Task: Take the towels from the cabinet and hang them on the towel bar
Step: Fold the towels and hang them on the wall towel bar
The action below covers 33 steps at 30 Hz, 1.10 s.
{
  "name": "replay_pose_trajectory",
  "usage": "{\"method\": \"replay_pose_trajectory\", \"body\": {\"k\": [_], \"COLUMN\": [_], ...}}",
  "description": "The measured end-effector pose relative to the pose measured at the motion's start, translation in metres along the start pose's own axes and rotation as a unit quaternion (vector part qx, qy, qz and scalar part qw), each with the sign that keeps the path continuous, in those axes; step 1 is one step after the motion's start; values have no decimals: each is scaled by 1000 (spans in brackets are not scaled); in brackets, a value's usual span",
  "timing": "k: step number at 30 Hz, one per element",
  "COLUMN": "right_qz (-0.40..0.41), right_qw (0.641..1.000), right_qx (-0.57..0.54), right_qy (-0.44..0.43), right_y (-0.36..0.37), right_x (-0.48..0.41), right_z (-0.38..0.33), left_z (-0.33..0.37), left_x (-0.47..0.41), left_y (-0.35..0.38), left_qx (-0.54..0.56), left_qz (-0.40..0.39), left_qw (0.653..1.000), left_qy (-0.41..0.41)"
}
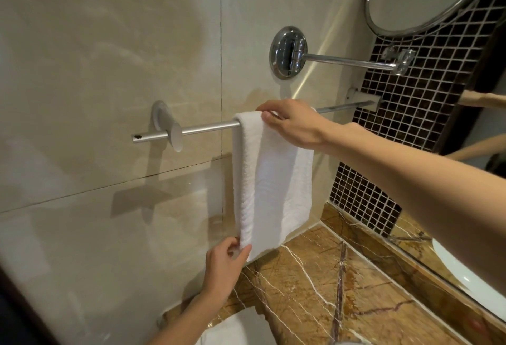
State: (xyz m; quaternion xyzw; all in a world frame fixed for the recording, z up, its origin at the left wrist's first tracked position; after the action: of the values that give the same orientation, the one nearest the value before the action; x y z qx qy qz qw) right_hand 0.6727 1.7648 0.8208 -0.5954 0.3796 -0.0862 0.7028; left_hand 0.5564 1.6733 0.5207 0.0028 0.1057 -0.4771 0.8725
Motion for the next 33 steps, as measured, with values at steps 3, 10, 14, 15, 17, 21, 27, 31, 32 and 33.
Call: {"method": "replay_pose_trajectory", "body": {"k": [3, 10, 14, 15, 17, 21, 27, 31, 32, 33], "right_qz": [-3, 28, 44, 42, 24, 2, 5, 11, 11, 11], "right_qw": [1000, 999, 999, 999, 999, 1000, 999, 999, 999, 999], "right_qx": [4, 0, -1, 1, 11, 10, 10, 28, 30, 33], "right_qy": [-1, -16, -25, -27, -31, -29, -31, -37, -36, -34], "right_y": [0, 0, 0, 0, -1, -1, 2, 5, 6, 7], "right_x": [1, 3, 2, 1, 1, 1, 3, 2, 1, 0], "right_z": [-1, 3, 6, 5, 5, 5, 6, 9, 10, 11], "left_z": [0, 11, 9, 8, 8, 9, 7, 3, 3, 3], "left_x": [-1, -7, -9, -9, -9, -11, -13, -14, -14, -15], "left_y": [2, -1, -4, -4, -4, -3, -1, 1, 2, 3], "left_qx": [-21, -74, -113, -119, -103, -60, -136, -163, -166, -168], "left_qz": [-17, -20, 5, 8, 14, -3, -25, -5, -1, 3], "left_qw": [1000, 997, 993, 993, 994, 996, 990, 986, 985, 985], "left_qy": [-15, 7, 14, 8, -15, -65, -40, -36, -36, -34]}}
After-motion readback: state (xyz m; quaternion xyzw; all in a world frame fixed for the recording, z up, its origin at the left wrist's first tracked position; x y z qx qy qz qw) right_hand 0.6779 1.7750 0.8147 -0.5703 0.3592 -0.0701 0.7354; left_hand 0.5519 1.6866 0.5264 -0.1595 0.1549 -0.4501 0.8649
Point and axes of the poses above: each hand's wrist, its own x-axis away from the middle knuckle, its own y-axis out of the palm, z = x × y, the point moved 4 cm from there along -x, towards the middle knuckle, and after that the axes turned 14 degrees about x, right-handed, at the moved point
